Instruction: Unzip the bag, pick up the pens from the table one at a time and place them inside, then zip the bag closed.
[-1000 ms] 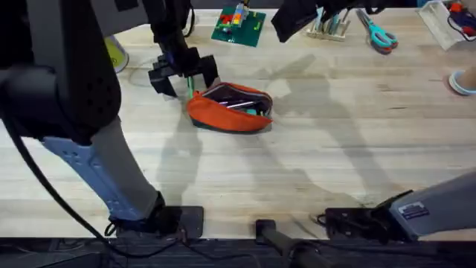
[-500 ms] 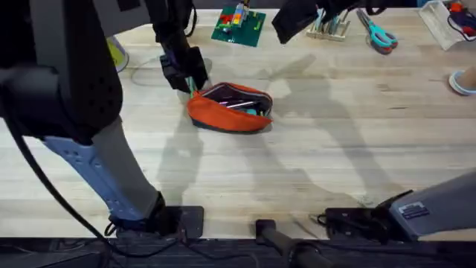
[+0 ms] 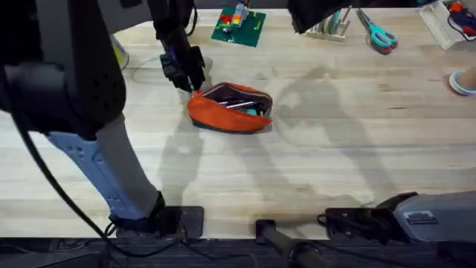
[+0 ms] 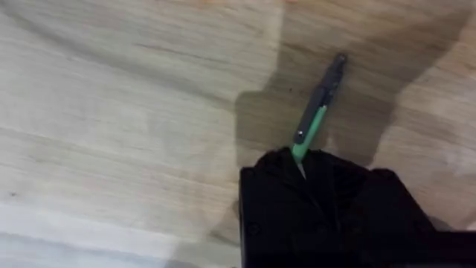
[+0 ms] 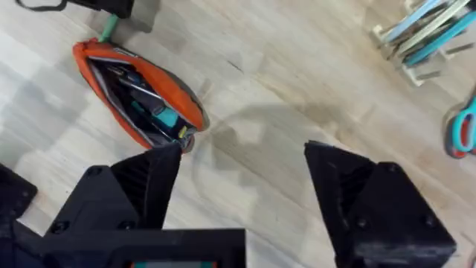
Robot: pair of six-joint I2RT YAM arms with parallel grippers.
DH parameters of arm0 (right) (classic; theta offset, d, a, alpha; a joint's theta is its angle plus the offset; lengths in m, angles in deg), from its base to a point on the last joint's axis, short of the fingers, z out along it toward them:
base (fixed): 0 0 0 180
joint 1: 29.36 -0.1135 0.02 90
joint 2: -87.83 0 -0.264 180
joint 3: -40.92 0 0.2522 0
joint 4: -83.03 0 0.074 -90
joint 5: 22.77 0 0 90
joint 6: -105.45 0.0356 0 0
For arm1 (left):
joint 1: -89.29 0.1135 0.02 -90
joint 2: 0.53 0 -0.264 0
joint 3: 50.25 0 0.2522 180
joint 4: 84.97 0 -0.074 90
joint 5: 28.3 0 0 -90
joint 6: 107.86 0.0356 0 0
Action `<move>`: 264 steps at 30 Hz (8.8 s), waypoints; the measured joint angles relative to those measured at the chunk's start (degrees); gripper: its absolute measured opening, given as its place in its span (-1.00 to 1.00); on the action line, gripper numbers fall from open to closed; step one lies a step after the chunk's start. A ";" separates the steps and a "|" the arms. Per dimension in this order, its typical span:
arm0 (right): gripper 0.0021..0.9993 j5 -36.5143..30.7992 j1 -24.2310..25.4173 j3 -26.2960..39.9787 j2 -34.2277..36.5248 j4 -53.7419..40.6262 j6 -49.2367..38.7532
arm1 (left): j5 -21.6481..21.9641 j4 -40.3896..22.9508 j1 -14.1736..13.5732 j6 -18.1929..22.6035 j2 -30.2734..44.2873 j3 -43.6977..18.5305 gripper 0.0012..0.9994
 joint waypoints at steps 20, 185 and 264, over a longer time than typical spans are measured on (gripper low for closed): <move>1.00 -0.39 0.00 0.01 -3.57 -2.38 -6.00 | 2.13 -23.63 -0.30 3.50 3.27 -28.04 -0.91; 0.99 11.65 5.09 -44.29 -46.99 15.07 -12.22 | -14.05 -11.96 -17.70 84.95 -12.53 1.48 0.99; 1.00 11.65 5.09 -44.29 -34.12 22.69 -10.69 | -49.73 -6.83 46.92 131.62 -39.76 29.94 0.99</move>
